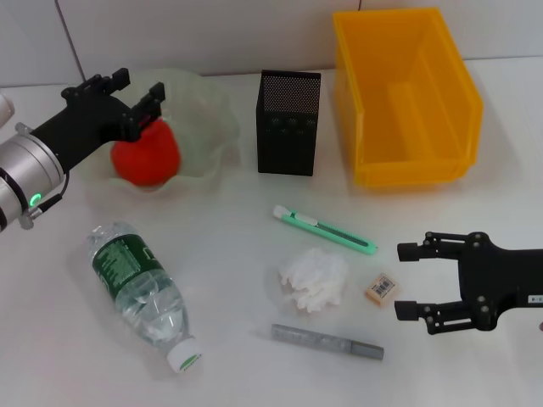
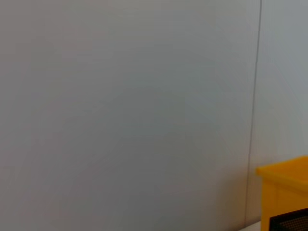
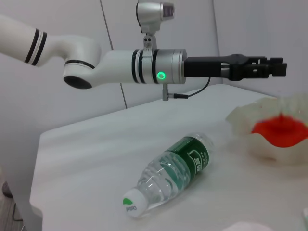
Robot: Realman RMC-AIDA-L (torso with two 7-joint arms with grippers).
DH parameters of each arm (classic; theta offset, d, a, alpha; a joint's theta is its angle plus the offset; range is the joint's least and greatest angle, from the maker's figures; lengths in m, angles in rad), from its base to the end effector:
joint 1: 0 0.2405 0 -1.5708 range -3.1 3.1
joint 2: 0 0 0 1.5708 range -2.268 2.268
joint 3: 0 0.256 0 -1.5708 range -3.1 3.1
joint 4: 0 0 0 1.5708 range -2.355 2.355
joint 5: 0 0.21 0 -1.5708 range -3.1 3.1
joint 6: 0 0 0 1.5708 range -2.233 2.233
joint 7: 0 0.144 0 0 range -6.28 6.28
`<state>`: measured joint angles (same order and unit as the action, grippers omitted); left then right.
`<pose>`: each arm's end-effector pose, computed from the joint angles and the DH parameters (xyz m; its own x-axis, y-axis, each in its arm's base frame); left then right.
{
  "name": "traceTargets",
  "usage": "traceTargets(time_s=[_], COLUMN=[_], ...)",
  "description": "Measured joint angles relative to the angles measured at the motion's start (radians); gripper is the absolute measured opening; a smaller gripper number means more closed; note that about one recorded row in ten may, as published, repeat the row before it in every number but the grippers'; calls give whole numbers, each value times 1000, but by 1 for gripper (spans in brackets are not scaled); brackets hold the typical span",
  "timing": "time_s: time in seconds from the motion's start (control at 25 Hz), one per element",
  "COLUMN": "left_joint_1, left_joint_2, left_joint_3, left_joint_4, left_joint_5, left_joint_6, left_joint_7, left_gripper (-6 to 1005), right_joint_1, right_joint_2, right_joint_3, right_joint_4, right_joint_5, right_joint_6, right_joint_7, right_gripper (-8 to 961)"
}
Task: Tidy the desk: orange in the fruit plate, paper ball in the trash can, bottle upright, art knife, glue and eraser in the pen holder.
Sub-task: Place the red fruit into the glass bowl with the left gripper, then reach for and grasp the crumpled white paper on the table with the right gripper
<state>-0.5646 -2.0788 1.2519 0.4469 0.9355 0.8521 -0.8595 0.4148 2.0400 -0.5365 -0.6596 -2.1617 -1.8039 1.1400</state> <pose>-0.2507 0.4044 -0.0246 0.7604 0.1179 0.6387 0.5745 -0.5807 -0.5768 0.3041 0.2692 0.0227 0.8458 -0.2454 -0.4737 -0.3366 -0.9344 -0.1168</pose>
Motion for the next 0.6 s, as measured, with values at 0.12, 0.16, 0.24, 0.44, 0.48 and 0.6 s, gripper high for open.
traceTargets(time_s=[0.12,0.16,0.24,0.44,0.48,0.6], left_joint_1=[5,12,12,66,97,156], left_joint_2=[1,2,2,12,13,15], left_joint_3=[10,18,18,21,22,24], left_joint_4=[2,6,6,31,45,61], left_joint_5=[0,0,0,68,117,263], left_joint_6=[8,20,20,159,247,399], left_joint_7=[-5,-9,-9,-68,-76,-80], left_gripper=[522,564,616,747,773,824], right_joint_1=[3,4,6,24,30,50], right_joint_2=[-2,-2,-2,-3,-3,-6], right_joint_3=[15,24,35,34,29,-18], right_joint_4=[-9,-20,-50,-175,-205,-320], right_joint_5=[3,3,4,4,3,-12], right_joint_6=[-2,-2,-2,-5,-10,-26], right_joint_7=[12,27,76,303,350,492], right_gripper=[828,828,828,828,828,828])
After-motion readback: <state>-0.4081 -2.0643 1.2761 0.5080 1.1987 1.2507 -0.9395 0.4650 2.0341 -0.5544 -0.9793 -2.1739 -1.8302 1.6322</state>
